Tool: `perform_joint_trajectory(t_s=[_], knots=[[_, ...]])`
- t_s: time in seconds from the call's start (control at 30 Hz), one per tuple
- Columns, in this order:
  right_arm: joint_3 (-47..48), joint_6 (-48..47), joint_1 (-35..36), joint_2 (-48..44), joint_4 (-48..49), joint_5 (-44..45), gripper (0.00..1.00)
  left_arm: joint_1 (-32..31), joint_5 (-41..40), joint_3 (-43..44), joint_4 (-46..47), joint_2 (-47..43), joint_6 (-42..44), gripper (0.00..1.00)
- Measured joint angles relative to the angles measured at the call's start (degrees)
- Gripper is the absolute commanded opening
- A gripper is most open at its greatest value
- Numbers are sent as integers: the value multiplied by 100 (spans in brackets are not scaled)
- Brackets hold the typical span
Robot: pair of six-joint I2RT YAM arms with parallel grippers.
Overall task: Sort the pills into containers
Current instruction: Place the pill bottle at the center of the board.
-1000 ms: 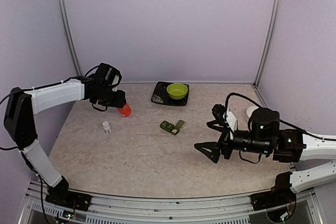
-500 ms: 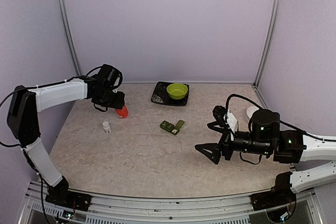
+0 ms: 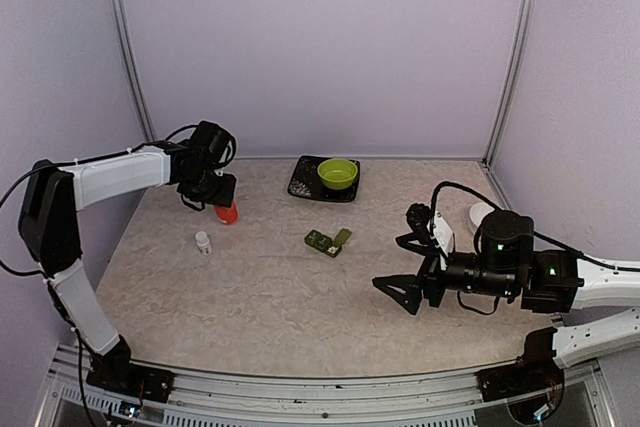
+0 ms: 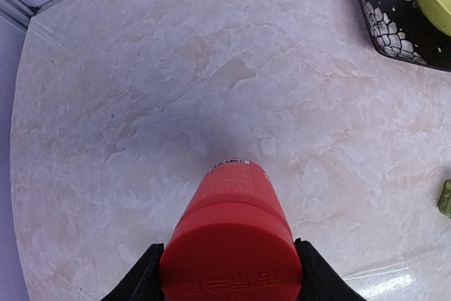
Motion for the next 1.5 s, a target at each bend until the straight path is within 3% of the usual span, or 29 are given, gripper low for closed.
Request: perform_joint_trajectory(t_s=[0.53, 1.27, 1.5], knots=[[-44, 22, 0, 0, 4, 0, 100, -2, 219, 33, 9, 439, 2, 48], [-61, 109, -17, 313, 63, -26, 100, 13, 245, 37, 166, 350, 26, 96], [-61, 284, -195, 431, 162, -199, 100, -13, 326, 33, 337, -168, -2, 99]])
